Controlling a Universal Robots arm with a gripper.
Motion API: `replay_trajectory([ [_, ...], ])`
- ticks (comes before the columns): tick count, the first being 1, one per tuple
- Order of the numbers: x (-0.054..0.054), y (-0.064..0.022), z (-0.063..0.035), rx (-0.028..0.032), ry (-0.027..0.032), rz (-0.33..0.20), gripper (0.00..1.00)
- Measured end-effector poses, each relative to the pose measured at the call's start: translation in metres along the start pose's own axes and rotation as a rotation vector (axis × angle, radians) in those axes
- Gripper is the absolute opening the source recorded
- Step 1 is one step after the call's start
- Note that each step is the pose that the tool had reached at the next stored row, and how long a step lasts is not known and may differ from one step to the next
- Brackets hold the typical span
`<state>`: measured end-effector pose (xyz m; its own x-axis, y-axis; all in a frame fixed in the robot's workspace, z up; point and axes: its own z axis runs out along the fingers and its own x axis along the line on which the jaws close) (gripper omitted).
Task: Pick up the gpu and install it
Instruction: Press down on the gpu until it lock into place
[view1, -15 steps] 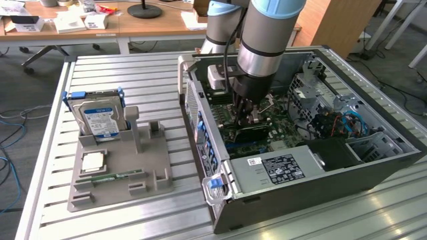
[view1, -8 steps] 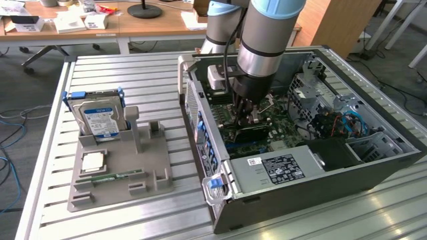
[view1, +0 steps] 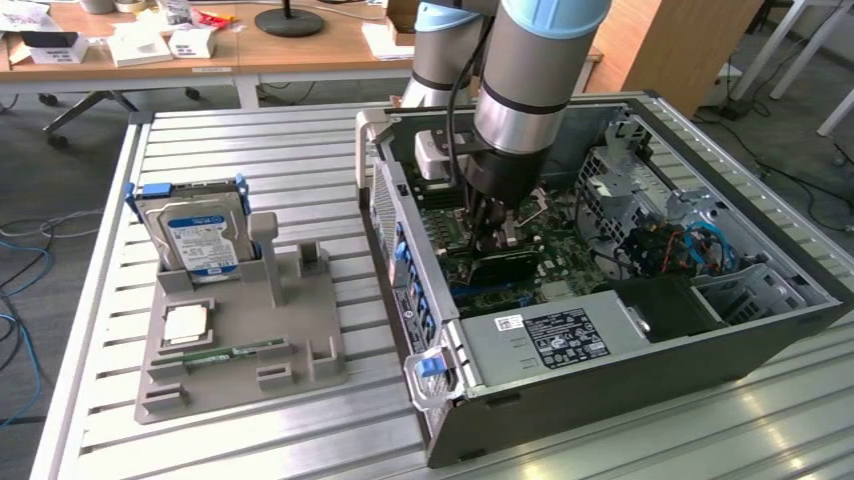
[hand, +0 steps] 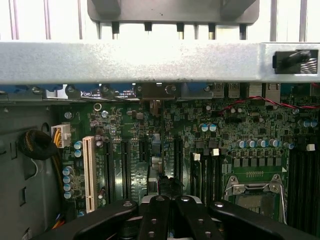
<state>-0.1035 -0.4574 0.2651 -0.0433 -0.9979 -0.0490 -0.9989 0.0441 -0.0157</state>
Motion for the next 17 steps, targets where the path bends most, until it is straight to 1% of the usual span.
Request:
replay_trajectory([
  [17,0.0000,0.0000,0.0009,0.0001,-0.0001,0.000,0.11],
])
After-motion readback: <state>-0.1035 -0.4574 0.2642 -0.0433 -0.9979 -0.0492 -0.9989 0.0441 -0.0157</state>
